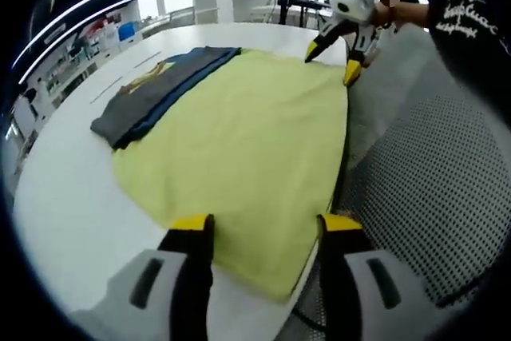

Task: Fold the garment on the visible template until the final outline fits inside the template.

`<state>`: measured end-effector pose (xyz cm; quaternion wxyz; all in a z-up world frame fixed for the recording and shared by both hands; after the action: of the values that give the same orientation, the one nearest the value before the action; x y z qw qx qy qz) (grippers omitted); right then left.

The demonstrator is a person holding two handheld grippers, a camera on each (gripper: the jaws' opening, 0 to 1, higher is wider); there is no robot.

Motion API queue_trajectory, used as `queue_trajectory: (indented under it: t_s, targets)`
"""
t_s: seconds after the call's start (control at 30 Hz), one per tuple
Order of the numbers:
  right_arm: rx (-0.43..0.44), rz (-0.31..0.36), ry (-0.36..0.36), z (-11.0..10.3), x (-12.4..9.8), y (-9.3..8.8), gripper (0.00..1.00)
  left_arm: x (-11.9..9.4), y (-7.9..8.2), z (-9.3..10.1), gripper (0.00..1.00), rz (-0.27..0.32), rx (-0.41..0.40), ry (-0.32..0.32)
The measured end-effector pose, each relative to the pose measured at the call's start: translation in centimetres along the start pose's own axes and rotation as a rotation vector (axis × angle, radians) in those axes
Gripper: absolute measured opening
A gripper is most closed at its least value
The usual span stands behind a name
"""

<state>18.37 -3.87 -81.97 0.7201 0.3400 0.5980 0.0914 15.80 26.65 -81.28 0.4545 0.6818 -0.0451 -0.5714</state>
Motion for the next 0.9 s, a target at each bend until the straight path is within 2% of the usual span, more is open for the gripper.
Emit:
queue_trajectory:
  t_s: [0.1, 0.27, 0.47, 0.6, 0.73, 0.8, 0.83, 0.87, 0.9]
  targets:
    - [-0.013, 0.0, 0.0, 0.1, 0.0, 0.0, 0.53, -0.1, 0.0, -0.7, 0.41, 0.011, -0.025, 0.02]
    - [-0.003, 0.01, -0.034, 0.9, -0.1, 0.1, 0.29, 0.0, 0.1, -1.3, 0.34, 0.015, -0.045, 0.039]
    - [0.003, 0.0, -0.07, 1.8, -0.2, -0.1, 0.06, -0.1, 0.2, -2.0, 0.24, 0.021, -0.08, 0.06]
    - [0.026, 0.013, -0.062, 2.0, -0.1, -0.3, 0.03, -0.2, 0.1, -2.0, 0.2, 0.011, -0.081, 0.056]
    - [0.07, 0.026, -0.067, 2.1, -0.2, -0.2, 0.01, -0.4, -0.2, -1.9, 0.13, -0.016, -0.018, 0.065]
    - [0.078, 0.028, -0.068, 2.1, -0.2, -0.2, 0.0, -0.4, -0.2, -1.9, 0.05, -0.014, -0.031, 0.063]
    - [0.089, 0.031, -0.068, 2.1, -0.2, -0.2, 0.0, -0.4, -0.3, -1.6, 0.02, -0.011, -0.109, 0.037]
    - [0.095, 0.033, -0.067, 2.1, -0.2, -0.2, 0.0, -0.4, -0.3, -1.6, 0.02, -0.012, -0.132, 0.036]
    - [0.108, 0.038, -0.064, 2.0, -0.2, -0.2, 0.0, -0.5, -0.3, -1.9, 0.01, -0.011, -0.118, 0.047]
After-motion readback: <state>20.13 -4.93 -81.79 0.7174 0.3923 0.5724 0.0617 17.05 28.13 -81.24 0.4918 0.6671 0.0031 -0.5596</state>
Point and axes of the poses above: the point that each gripper's makers call its tool centre point, and the gripper's own axes: x roughly forward along the fingers, z roughly to its right, y roughly out of its top, the point moved 4 cm from there along -x, roughly backward along the fingers, and after that the axes turned 5 degrees about -x, right-handed, at the moved point
